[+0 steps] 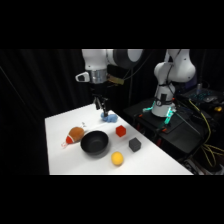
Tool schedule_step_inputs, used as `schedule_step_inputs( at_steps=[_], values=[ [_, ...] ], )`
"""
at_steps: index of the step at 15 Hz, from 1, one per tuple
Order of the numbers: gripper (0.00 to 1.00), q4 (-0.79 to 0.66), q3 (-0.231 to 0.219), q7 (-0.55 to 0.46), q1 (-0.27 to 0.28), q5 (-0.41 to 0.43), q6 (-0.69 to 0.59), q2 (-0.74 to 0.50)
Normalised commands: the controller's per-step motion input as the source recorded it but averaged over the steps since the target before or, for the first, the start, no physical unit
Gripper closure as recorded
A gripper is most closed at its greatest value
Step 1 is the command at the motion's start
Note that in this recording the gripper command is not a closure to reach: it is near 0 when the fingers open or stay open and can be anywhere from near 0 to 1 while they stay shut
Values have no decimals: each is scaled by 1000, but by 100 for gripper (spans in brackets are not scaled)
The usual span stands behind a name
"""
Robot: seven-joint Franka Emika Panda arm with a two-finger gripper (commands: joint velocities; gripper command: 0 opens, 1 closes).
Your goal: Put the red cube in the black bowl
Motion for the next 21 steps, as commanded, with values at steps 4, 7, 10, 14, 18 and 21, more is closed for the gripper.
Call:
schedule_step_inputs(
  at_steps=[4, 7, 10, 14, 18, 21],
  values=[
    [0, -62, 9, -31, -26, -12, 79, -41],
    [0, -244, -8, -35, -38, -45, 180, -181],
    [0, -429, -15, -81, -50, -1, 263, -315],
    [0, -539, -24, -131, -51, 73, 352, -341],
    [0, -439, -39, -168, -47, 110, 408, -204],
    [0, -280, -35, -258, -43, 164, 491, -14]
  ],
)
